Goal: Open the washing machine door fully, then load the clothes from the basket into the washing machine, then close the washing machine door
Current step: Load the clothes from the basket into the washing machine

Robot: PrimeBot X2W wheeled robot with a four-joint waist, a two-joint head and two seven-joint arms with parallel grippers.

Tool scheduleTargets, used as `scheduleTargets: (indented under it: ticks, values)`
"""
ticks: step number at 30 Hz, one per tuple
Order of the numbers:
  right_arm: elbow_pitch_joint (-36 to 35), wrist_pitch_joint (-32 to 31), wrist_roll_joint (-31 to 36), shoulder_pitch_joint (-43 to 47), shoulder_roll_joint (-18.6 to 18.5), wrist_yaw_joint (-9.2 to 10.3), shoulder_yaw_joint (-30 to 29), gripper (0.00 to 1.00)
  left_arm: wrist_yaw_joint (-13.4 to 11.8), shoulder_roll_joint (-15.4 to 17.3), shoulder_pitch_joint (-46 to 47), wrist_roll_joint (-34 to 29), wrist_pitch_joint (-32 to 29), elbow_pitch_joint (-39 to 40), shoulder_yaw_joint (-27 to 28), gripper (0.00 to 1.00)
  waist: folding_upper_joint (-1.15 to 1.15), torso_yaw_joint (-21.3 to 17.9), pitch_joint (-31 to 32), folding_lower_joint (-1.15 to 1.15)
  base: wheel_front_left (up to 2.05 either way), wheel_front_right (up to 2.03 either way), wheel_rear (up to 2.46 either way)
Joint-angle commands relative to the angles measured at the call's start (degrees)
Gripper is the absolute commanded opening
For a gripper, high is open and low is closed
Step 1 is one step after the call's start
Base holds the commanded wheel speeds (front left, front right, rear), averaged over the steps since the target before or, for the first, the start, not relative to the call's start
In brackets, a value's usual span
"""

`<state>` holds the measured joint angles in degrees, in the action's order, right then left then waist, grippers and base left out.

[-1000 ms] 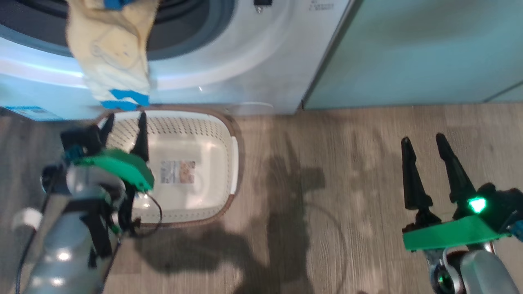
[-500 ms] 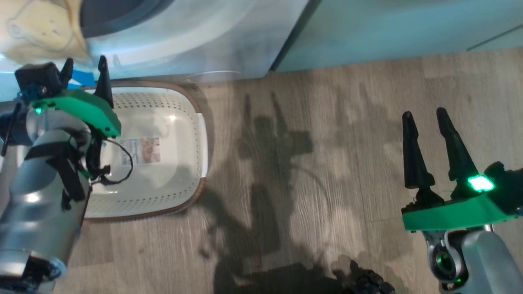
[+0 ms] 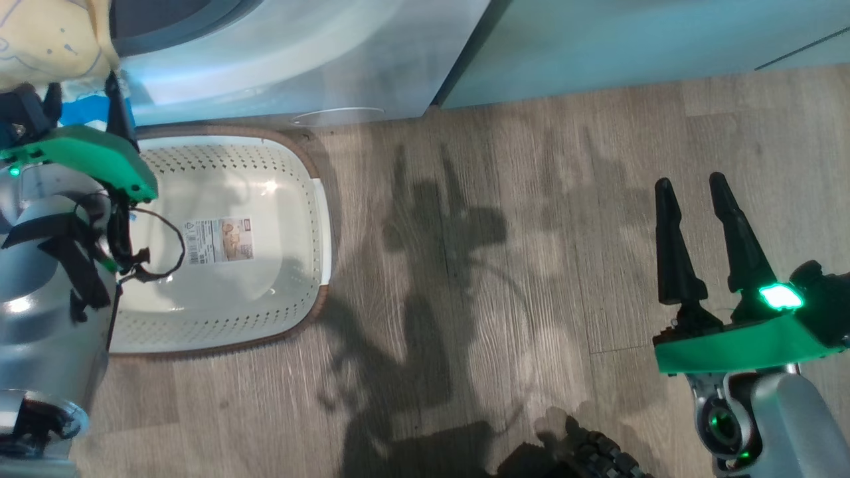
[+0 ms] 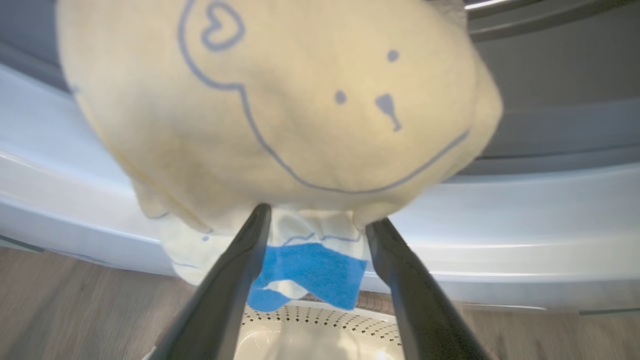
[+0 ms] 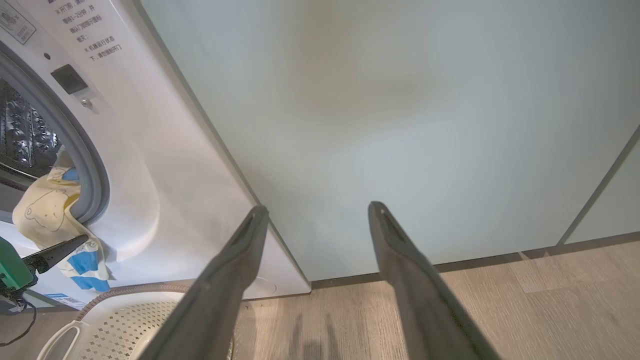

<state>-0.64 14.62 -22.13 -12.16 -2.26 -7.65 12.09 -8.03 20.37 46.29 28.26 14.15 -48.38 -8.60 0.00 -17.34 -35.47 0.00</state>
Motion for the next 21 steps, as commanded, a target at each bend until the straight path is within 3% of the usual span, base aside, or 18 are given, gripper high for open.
scheduleTargets:
  ticks: [1,4,6,7,9,17,21]
  values:
    - [-1.8,0.4,-0.2,-0.5,-0.6,0.16,1.0,1.00,-0.6,2.9,1.1,0.1,0.5,1.1,2.1,1.00,0.00,0.1,-0.1,0.00,0.00,0.00,0.00]
    - [-1.8,0.4,-0.3,-0.7,-0.6,0.16,1.1,1.00,-0.9,3.0,1.1,0.4,0.7,1.6,2.7,1.00,0.00,0.1,-0.2,0.00,0.00,0.00,0.00]
    - [-1.8,0.4,-0.4,-0.8,-0.6,0.16,1.3,1.00,-0.8,3.3,1.0,0.2,0.7,1.7,2.8,0.55,0.00,0.0,-0.3,0.00,0.00,0.00,0.00]
    - [-1.8,0.4,-0.5,-0.9,-0.6,0.16,1.3,1.00,-0.8,3.3,1.0,0.1,0.7,1.8,2.7,0.45,0.00,0.0,-0.3,0.00,0.00,0.00,0.00]
    - [-1.7,0.4,-0.6,-1.0,-0.6,0.16,1.4,1.00,-0.8,3.5,1.0,-0.2,0.7,2.0,2.5,0.00,0.00,-0.1,-0.4,0.00,0.00,0.00,0.00]
    - [-1.8,0.4,-0.9,-1.1,-0.6,0.16,0.9,1.00,0.5,3.8,0.7,0.0,0.4,2.2,1.4,0.00,0.00,0.1,-0.5,0.00,0.00,0.00,0.00]
    - [-2.0,0.4,-0.6,-0.6,-0.6,0.16,0.0,1.00,0.6,3.9,-1.7,0.1,-0.6,7.3,0.6,0.00,0.00,1.4,-0.4,0.00,0.00,0.00,0.00]
